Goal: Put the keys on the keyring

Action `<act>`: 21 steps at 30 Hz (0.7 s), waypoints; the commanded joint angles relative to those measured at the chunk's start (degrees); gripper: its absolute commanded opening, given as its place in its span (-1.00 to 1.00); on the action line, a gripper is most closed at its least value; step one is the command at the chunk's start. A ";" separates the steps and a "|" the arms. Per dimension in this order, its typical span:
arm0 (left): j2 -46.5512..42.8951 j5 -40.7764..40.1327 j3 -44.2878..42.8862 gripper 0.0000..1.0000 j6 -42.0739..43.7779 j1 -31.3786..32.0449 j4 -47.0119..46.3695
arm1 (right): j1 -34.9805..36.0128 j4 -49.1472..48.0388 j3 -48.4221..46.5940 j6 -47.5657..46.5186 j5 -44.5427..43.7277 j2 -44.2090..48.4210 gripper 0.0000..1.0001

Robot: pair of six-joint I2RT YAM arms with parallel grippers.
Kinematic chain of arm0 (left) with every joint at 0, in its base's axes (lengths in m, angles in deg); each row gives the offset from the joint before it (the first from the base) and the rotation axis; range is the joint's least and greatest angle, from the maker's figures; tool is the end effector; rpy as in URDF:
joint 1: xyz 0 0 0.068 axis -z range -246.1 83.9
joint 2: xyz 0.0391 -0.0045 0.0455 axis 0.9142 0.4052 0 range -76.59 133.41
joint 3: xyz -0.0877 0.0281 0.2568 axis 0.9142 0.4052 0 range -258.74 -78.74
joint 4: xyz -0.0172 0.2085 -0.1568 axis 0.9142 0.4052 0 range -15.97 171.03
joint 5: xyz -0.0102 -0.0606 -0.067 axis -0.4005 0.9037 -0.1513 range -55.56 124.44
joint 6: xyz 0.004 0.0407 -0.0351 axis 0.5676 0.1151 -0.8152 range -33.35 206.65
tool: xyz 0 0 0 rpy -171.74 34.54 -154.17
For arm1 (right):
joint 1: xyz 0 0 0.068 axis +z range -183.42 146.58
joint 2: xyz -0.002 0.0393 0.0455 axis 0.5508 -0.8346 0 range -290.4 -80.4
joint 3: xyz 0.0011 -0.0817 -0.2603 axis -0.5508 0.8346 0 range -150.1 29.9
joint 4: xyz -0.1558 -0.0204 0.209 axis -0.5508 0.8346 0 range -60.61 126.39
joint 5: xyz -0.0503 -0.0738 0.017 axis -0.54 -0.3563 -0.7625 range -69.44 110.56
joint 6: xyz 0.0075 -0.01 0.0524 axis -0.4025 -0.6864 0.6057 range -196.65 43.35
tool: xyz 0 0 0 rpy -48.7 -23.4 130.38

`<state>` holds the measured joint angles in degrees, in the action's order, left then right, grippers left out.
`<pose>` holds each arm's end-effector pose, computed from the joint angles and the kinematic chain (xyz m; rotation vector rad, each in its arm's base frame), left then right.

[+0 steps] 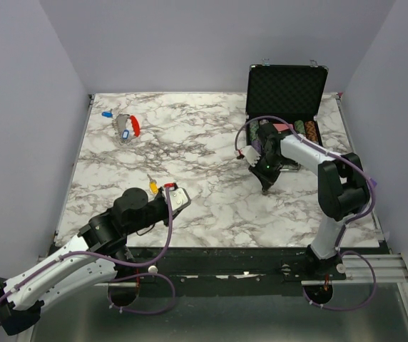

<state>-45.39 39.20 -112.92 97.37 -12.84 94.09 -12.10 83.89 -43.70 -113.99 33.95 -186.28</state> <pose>0.0816 -0.1142 0.2908 1.0610 1.5882 -0.5856 0.3115 0.1305 0.1788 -1.4953 2.6408 0.3408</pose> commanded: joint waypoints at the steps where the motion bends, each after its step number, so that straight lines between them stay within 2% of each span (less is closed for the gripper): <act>1: 0.26 1.22 -1.16 -0.44 0.44 -0.08 1.13 | 0.48 1.49 -2.60 -0.36 2.34 -0.72 -0.99; 15: 0.70 1.49 -1.07 -0.44 0.44 -0.08 1.13 | 4.25 -0.97 -4.27 1.05 -2.31 -3.80 -0.99; 21: 0.70 1.49 -1.07 -0.44 0.44 -0.08 1.13 | 5.57 0.25 -6.02 0.43 -1.35 -3.80 -0.99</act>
<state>-44.80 39.46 -112.92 97.40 -12.84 94.48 -7.47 83.67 -47.22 -113.53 33.20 -189.45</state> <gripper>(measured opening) 0.282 0.008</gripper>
